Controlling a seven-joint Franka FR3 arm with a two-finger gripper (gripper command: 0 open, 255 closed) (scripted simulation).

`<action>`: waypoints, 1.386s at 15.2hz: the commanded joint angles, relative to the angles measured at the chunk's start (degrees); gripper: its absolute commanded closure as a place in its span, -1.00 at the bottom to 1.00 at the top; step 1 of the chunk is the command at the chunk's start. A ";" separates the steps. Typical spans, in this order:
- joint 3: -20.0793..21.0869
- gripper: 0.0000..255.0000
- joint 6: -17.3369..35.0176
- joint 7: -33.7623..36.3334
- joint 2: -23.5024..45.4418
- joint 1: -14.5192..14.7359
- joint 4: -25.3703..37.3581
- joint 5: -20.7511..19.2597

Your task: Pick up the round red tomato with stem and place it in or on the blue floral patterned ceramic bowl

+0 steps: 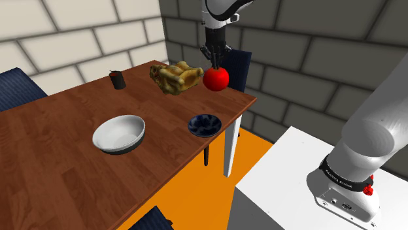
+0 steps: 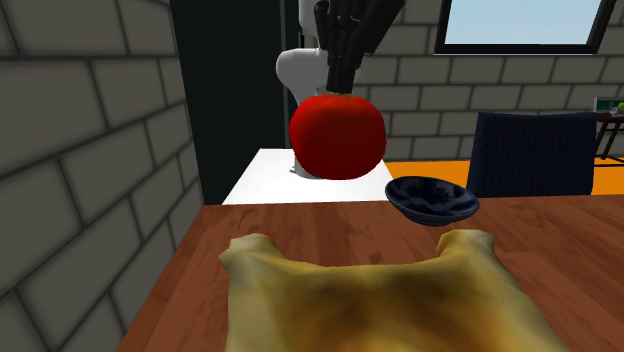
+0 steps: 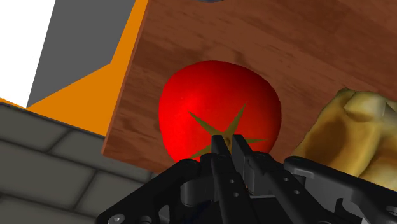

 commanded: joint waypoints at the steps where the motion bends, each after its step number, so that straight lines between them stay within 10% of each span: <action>1: 0.50 1.00 -1.10 0.69 -1.20 0.51 -0.13 0.49; 15: 9.47 1.00 -12.95 14.83 -8.22 8.02 3.60 4.57; 21: 9.59 1.00 -8.36 15.30 -8.39 8.12 -1.16 4.62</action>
